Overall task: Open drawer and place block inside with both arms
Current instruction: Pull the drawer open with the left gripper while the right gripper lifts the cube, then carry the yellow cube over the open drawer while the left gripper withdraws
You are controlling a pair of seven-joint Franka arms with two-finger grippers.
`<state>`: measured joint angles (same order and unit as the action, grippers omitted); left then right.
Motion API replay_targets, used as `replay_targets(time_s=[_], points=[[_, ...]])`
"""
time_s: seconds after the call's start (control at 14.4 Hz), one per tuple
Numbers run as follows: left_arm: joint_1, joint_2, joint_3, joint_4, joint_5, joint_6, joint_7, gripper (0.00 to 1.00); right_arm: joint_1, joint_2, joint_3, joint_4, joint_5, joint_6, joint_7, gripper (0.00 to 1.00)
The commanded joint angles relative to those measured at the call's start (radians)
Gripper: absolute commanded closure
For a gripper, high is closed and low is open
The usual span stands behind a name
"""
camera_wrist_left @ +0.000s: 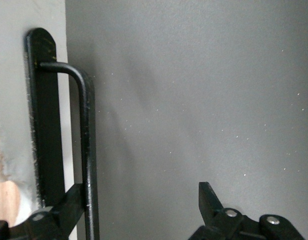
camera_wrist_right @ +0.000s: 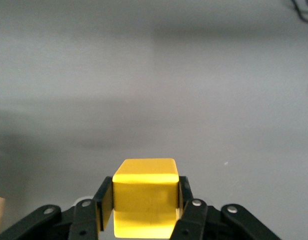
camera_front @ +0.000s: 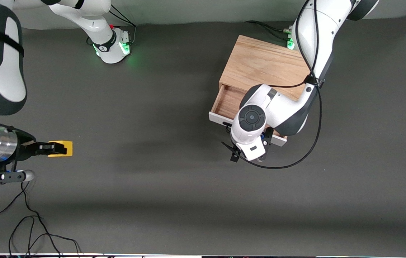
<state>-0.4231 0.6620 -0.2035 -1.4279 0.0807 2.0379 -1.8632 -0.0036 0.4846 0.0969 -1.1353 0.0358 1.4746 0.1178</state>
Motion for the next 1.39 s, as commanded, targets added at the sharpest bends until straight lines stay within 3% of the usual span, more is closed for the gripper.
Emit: replay_targets(time_s=[0.0,0.42,0.63,0.83,1.32], points=[[-0.016,0.031,0.012,0.053,0.019,0.028,-0.033,0.0,0.005,-0.015,0.061,0.026,0.01,-0.028,0.155,0.87],[-0.019,0.031,0.012,0.078,0.033,0.064,-0.034,0.0,0.005,-0.024,0.272,0.06,0.009,-0.059,0.521,0.87],[-0.011,0.019,0.013,0.102,0.047,0.07,-0.019,0.0,0.011,-0.024,0.343,0.06,0.007,-0.047,0.632,0.87],[0.081,-0.049,0.012,0.11,0.054,0.035,0.108,0.0,0.085,-0.018,0.349,0.057,0.003,0.007,0.733,0.87],[0.355,-0.215,0.004,0.109,-0.103,-0.287,0.712,0.0,0.281,0.037,0.348,0.048,-0.034,0.229,1.044,0.87]])
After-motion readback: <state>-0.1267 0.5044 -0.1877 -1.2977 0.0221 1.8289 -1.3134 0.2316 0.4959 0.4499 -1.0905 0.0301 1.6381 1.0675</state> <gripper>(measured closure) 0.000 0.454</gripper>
